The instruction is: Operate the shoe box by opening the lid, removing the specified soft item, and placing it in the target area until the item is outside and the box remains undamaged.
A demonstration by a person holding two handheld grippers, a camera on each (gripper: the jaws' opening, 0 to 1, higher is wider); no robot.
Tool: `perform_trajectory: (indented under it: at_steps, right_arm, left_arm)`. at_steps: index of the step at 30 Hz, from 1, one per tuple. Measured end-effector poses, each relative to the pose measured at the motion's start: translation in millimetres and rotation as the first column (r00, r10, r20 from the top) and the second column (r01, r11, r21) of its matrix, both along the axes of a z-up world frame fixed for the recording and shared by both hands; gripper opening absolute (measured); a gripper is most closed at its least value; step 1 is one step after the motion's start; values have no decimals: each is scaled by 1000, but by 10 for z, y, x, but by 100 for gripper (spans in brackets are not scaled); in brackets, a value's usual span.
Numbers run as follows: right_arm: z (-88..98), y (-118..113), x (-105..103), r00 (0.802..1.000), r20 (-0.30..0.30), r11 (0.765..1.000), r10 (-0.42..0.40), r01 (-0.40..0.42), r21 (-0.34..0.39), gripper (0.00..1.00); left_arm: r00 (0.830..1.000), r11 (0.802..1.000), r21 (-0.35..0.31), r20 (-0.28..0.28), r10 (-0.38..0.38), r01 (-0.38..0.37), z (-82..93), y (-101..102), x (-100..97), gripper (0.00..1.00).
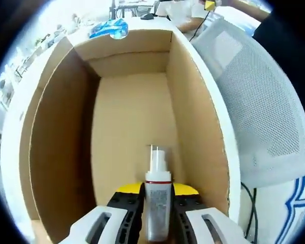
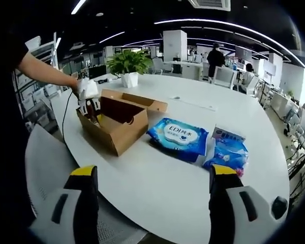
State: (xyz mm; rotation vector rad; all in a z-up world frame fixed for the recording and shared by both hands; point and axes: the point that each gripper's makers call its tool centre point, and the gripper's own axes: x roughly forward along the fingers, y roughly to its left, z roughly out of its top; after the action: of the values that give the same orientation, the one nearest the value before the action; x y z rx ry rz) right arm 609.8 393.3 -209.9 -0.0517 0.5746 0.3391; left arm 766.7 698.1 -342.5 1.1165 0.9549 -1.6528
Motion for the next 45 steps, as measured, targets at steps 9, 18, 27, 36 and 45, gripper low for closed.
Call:
perform_trajectory:
  at_steps: [9, 18, 27, 36, 45]
  right_arm:
    - [49, 41, 75, 1000, 20, 1000, 10, -10, 18, 85]
    - [131, 103, 191, 998, 57, 999, 30, -32, 39, 83]
    - [232, 245, 319, 993, 96, 995, 74, -80, 61, 82]
    - [310, 394, 427, 984, 120, 987, 128, -138, 85, 74]
    - [396, 519, 549, 977, 150, 978, 153, -172, 118, 66]
  left_arm:
    - [992, 990, -53, -13, 129, -129, 121, -51, 148, 19]
    - [975, 964, -144, -34, 221, -224, 350, -168, 185, 19]
    - [934, 901, -252, -142, 327, -354, 644, -349, 71, 19]
    - [909, 830, -375, -211, 358, -414, 1073, -666, -128, 19]
    - [880, 739, -478, -277, 386, -475, 1371, -871, -232, 19]
